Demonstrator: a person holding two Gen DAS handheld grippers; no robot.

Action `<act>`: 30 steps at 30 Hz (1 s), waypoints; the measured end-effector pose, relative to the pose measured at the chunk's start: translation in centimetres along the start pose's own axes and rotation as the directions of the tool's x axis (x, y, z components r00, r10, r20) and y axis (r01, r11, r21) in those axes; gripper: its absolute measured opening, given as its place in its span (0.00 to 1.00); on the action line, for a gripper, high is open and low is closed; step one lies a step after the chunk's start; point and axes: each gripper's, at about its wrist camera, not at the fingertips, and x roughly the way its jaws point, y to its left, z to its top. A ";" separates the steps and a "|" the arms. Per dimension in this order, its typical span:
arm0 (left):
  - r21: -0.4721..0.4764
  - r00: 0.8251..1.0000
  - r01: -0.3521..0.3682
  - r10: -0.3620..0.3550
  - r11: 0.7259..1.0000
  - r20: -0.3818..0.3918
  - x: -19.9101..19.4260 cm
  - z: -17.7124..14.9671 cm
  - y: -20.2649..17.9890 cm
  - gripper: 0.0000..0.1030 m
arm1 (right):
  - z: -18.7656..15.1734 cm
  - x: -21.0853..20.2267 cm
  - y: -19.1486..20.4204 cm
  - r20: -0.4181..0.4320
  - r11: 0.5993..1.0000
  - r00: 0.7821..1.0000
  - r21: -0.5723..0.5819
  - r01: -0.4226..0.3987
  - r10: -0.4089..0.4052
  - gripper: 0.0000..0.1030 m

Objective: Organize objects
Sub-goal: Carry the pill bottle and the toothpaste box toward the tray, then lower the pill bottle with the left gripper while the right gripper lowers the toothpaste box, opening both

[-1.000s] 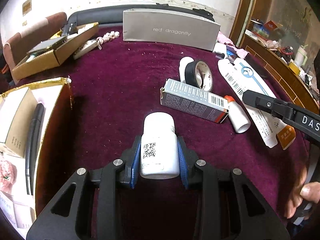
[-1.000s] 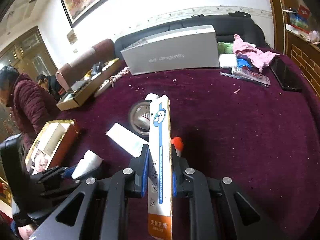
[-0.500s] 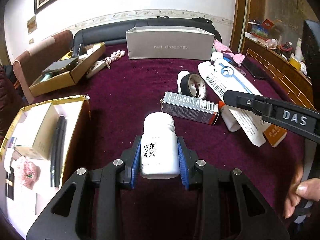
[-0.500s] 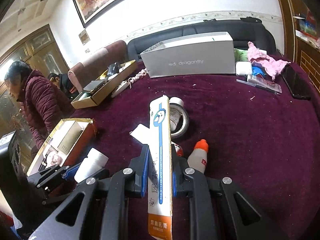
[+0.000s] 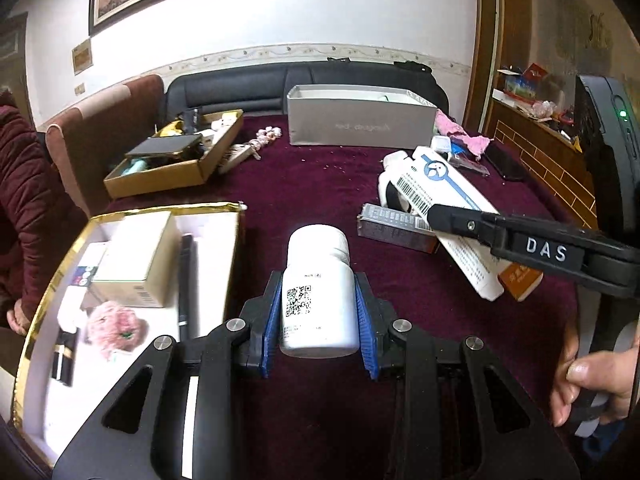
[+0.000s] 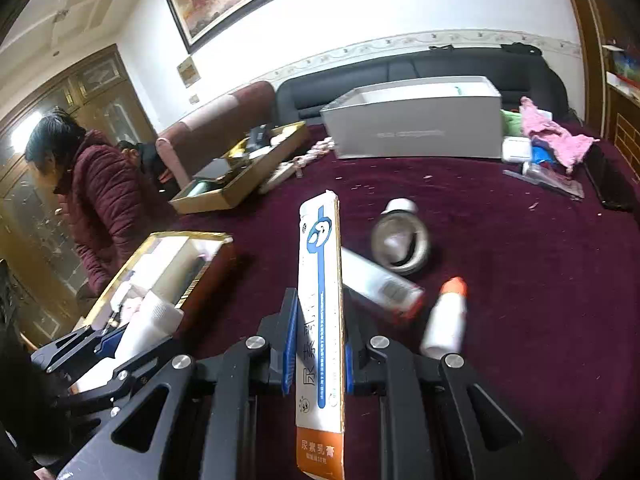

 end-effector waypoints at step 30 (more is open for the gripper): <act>-0.267 0.991 -0.136 0.129 0.954 -0.043 -5.6 -7.9 19.3 0.32 | -4.9 4.7 18.5 -0.151 0.967 0.968 -0.128 -0.218 0.199 0.16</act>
